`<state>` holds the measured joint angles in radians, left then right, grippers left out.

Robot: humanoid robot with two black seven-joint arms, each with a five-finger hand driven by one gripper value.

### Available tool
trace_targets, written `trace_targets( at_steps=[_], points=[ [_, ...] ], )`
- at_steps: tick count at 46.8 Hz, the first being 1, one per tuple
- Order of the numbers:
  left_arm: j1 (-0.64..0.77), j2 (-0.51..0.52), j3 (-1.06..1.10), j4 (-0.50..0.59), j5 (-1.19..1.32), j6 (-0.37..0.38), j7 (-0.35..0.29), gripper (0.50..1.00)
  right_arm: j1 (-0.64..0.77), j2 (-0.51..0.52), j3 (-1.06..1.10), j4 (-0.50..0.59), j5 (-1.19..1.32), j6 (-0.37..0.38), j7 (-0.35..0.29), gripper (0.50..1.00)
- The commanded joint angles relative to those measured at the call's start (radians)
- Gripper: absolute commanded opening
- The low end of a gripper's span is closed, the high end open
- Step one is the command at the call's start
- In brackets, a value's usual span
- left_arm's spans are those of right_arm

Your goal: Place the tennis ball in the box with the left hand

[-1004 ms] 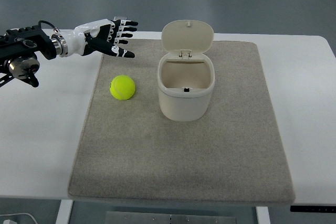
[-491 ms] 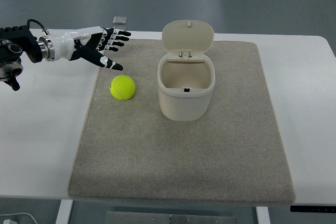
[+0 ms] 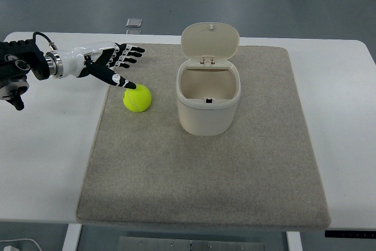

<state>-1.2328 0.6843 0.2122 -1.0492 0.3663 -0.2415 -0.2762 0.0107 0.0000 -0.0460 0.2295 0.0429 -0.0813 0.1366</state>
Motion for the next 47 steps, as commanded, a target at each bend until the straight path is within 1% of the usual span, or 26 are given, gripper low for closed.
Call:
trace_targets(
  at_steps=[1,14,23,33,35,40,47],
  points=[
    [-0.002,0.0,0.018,-0.009,0.009,0.001,0.0,0.956,0.0,0.0,0.0,0.001,0.0,0.0,0.0,0.938],
    [-0.001,0.0,0.044,-0.032,0.043,0.004,-0.001,0.943,0.0,0.0,0.0,0.001,0.0,0.0,0.0,0.938],
    [-0.002,-0.002,0.042,-0.038,0.114,0.042,-0.001,0.943,0.0,0.0,0.0,0.001,0.0,0.0,0.0,0.938],
    [-0.002,-0.026,0.046,-0.037,0.123,0.047,-0.001,0.943,0.0,0.0,0.0,-0.001,0.0,0.0,0.0,0.938],
    [-0.002,-0.028,0.046,-0.035,0.144,0.05,-0.001,0.941,0.0,0.0,0.0,0.001,0.0,0.0,0.0,0.938],
    [-0.002,-0.032,0.042,-0.038,0.246,0.09,0.0,0.943,0.0,0.0,0.0,-0.001,0.0,0.0,0.0,0.938],
    [-0.005,-0.035,0.044,-0.034,0.299,0.096,-0.001,0.943,0.0,0.0,0.0,0.001,0.0,0.0,0.0,0.938]
  ],
)
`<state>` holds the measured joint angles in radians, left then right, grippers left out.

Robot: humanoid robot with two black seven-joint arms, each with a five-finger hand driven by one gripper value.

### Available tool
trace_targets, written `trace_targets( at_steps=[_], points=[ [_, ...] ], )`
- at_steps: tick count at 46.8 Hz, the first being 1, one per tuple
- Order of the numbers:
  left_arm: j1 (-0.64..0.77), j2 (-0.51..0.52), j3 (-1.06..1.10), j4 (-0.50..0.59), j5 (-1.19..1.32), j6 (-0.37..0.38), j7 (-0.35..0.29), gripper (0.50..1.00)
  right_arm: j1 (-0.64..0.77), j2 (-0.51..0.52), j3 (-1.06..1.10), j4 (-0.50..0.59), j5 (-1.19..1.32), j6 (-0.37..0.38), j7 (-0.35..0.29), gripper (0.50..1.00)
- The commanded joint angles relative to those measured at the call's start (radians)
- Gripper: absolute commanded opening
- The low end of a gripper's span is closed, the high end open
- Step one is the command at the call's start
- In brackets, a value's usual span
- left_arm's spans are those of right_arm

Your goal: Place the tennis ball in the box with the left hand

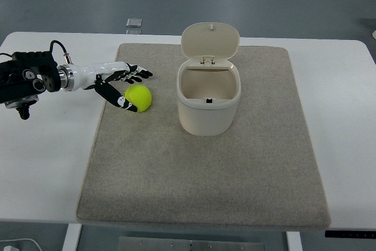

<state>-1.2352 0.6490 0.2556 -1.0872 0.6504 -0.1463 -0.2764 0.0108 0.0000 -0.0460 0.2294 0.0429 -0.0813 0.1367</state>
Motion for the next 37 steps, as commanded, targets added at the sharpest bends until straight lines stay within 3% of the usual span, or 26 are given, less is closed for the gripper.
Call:
trace_targets(
  at_steps=[1,37],
  points=[
    [-0.004,0.0,0.001,0.006,0.02,-0.001,-0.001,0.943,0.0,0.0,0.0,0.001,0.0,0.0,0.0,0.938],
    [0.007,-0.014,-0.002,0.006,0.106,0.04,0.0,0.943,0.0,0.0,0.0,-0.001,0.0,0.0,0.0,0.938]
  ],
)
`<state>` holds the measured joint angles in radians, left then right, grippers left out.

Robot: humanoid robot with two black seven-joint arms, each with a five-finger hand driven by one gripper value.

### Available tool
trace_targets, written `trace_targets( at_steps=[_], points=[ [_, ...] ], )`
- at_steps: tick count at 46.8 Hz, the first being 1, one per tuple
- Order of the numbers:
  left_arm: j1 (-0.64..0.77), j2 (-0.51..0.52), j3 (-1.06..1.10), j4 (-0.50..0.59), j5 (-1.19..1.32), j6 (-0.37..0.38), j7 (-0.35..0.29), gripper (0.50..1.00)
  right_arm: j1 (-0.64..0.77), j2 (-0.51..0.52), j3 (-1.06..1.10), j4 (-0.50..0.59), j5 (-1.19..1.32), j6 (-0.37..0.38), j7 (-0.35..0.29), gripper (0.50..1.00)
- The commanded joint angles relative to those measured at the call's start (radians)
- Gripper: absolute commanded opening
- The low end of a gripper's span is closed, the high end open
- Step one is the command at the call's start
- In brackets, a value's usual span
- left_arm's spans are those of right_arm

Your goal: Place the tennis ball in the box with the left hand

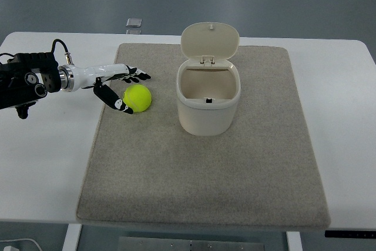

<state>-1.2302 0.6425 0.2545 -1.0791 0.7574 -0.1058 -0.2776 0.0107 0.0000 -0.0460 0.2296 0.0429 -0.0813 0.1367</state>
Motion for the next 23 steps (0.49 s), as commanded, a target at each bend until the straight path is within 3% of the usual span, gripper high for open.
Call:
trace_targets(
  at_steps=[1,23],
  points=[
    [0.001,-0.007,-0.001,-0.002,-0.001,0.0,0.0,0.943,0.0,0.0,0.0,0.001,0.0,0.0,0.0,0.938],
    [0.021,-0.032,-0.006,0.001,-0.001,0.003,0.001,0.941,0.0,0.0,0.0,0.001,0.0,0.0,0.0,0.938]
  ],
)
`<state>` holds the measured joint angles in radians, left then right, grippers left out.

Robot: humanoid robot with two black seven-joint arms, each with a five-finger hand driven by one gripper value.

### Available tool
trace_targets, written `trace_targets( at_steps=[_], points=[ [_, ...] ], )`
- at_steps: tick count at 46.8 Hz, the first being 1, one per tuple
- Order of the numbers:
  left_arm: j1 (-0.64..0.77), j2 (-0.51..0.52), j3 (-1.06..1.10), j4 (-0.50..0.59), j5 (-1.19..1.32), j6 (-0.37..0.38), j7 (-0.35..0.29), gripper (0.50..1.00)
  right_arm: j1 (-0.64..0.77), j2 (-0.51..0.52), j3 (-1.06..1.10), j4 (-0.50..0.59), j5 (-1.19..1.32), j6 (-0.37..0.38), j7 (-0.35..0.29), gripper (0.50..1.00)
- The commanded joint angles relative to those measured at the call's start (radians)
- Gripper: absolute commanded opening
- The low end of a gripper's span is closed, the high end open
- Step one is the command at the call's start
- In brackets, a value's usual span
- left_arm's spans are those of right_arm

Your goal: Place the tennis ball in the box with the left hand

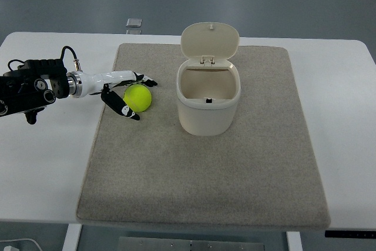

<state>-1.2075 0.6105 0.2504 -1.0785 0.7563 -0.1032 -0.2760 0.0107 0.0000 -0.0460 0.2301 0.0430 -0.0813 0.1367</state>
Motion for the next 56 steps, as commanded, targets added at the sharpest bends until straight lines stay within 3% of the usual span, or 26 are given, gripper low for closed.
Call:
trace_targets(
  at_steps=[1,9,21,39,47,50,53,56],
  points=[
    [-0.001,0.0,-0.002,0.0,0.0,0.0,0.0,0.941,0.0,0.0,0.0,0.0,0.0,0.0,0.0,0.938],
    [-0.001,-0.001,-0.005,0.0,0.0,0.002,0.0,0.93,0.0,0.0,0.0,0.0,0.0,0.0,0.0,0.938],
    [-0.003,-0.001,-0.005,0.0,0.0,0.027,0.0,0.827,0.0,0.0,0.0,0.0,0.0,0.0,0.0,0.938],
    [-0.009,0.002,-0.007,-0.024,0.0,0.042,0.0,0.816,0.0,0.0,0.0,0.0,0.0,0.0,0.0,0.938],
    [-0.015,0.009,-0.003,-0.043,0.0,0.06,0.0,0.686,0.0,0.0,0.0,0.0,0.0,0.0,0.0,0.938],
    [-0.015,0.009,-0.003,-0.044,0.0,0.06,0.001,0.594,0.0,0.0,0.0,0.0,0.0,0.0,0.0,0.938],
    [-0.014,0.011,0.0,-0.046,0.001,0.06,0.001,0.553,0.0,0.0,0.0,0.0,0.0,0.0,0.0,0.938],
    [-0.014,0.012,0.001,-0.046,0.0,0.06,0.001,0.553,0.0,0.0,0.0,0.0,0.0,0.0,0.0,0.938]
  ],
)
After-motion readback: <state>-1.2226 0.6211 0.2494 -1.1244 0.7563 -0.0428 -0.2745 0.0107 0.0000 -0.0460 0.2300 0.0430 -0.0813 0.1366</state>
